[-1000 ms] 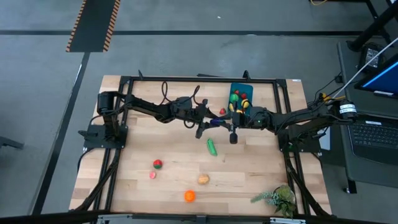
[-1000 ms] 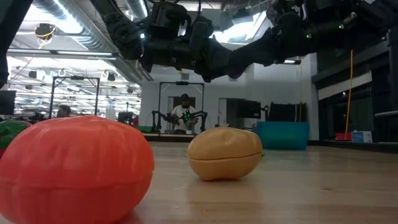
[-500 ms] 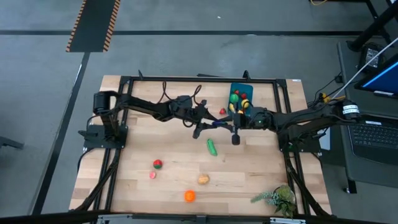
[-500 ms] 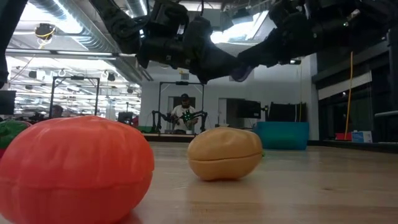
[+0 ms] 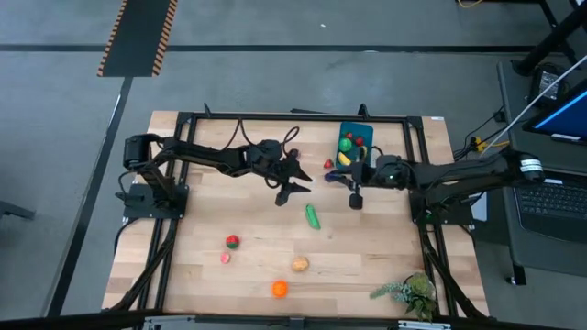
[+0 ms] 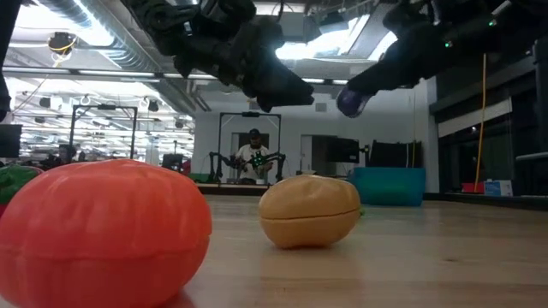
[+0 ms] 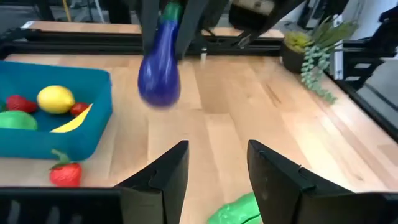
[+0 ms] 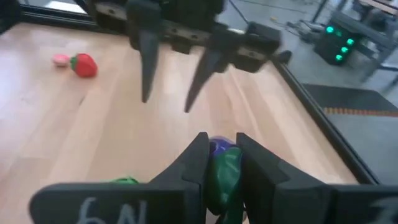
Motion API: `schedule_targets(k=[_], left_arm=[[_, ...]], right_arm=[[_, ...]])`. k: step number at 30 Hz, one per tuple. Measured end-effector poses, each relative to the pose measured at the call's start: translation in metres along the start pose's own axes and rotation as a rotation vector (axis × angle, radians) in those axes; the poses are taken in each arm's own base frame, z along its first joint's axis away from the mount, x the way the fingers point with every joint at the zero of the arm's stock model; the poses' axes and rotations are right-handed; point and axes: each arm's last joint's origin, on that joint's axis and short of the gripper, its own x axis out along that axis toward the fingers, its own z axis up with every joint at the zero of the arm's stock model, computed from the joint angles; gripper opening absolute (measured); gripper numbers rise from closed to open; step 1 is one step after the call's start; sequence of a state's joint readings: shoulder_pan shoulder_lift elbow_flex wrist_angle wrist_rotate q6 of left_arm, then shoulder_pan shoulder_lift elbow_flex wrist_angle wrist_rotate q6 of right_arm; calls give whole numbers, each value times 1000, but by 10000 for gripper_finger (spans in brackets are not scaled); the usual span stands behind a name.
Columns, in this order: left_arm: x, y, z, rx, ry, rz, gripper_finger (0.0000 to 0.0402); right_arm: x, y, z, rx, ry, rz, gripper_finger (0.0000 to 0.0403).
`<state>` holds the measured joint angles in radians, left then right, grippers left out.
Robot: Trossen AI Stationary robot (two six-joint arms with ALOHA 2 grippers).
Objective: Pick and placing Produce into tupperware
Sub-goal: Put the purple eggplant into the blue bin
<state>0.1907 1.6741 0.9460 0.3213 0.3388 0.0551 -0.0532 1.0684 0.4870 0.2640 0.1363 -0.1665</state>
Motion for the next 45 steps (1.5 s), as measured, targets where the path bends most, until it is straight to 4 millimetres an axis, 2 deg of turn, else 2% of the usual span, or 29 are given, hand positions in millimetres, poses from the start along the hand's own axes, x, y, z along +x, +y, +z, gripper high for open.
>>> schedule_targets(k=[5,11,15,23,28,32,40,45], left_arm=[[0,1,-2,7,6,31,157],[-3,7,-11,-3,29,88,148],[-3,8,-13,-8,31,93,145],[-3,8,-11,-3,16,94,154],[-3,7,-11,-3,20,90,154],[-2,5,-11,0,20,84,148],[-1,3,-11,2,21,78,149],[-1,3,-11,2,22,78,155]], right_arm=[[-20,-9,-1,30,64,-73,65],[-40,-22,-10,75,188,-291,65],[-43,-28,-14,105,230,-392,65],[-43,-39,-16,134,239,-434,65],[-37,-47,-23,154,270,-316,65],[-28,-60,-30,172,377,-267,64],[-5,-92,-10,162,561,-162,64],[12,-111,-5,163,714,-129,64]])
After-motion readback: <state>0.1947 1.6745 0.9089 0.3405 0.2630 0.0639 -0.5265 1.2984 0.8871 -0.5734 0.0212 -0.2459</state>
